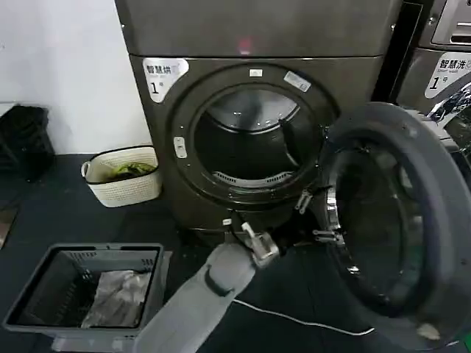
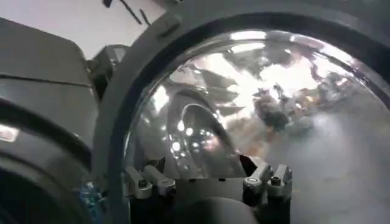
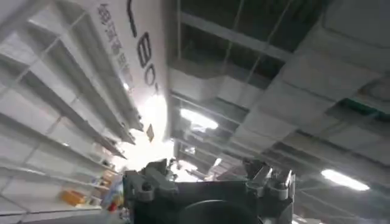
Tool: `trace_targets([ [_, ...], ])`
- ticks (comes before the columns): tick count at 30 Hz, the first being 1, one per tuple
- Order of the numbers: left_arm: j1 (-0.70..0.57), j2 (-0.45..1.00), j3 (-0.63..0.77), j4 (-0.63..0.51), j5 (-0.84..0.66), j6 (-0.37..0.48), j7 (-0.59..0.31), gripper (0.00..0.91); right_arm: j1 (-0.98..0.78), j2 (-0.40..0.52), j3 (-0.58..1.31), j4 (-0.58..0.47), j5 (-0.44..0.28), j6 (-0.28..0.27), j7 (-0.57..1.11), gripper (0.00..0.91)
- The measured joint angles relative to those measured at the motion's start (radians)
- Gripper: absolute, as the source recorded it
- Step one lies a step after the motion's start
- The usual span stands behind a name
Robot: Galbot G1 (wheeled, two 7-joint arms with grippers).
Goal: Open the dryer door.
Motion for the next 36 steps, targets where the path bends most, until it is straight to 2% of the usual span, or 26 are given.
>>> trace_targets([
  [14, -0.147, -0.14, 0.08, 0.213, -0.016, -0.022, 0.009, 0.907, -0.017, -0.021, 0.061, -0.035, 0.016, 0.001, 0.001, 0.907],
  [20, -0.189, -0.143, 0.091, 0.271, -0.016, -0.022, 0.015, 0.907, -0.021, -0.023, 0.073, -0.048, 0.013, -0.003, 0.011, 0.907],
  [28, -0.215, -0.143, 0.094, 0.329, -0.01, -0.021, 0.019, 0.907, -0.032, -0.046, 0.109, -0.081, -0.04, -0.051, 0.056, 0.907],
  [36, -0.216, -0.143, 0.09, 0.366, -0.006, -0.016, 0.02, 0.907, -0.049, -0.061, 0.149, -0.133, -0.068, -0.056, 0.067, 0.907],
])
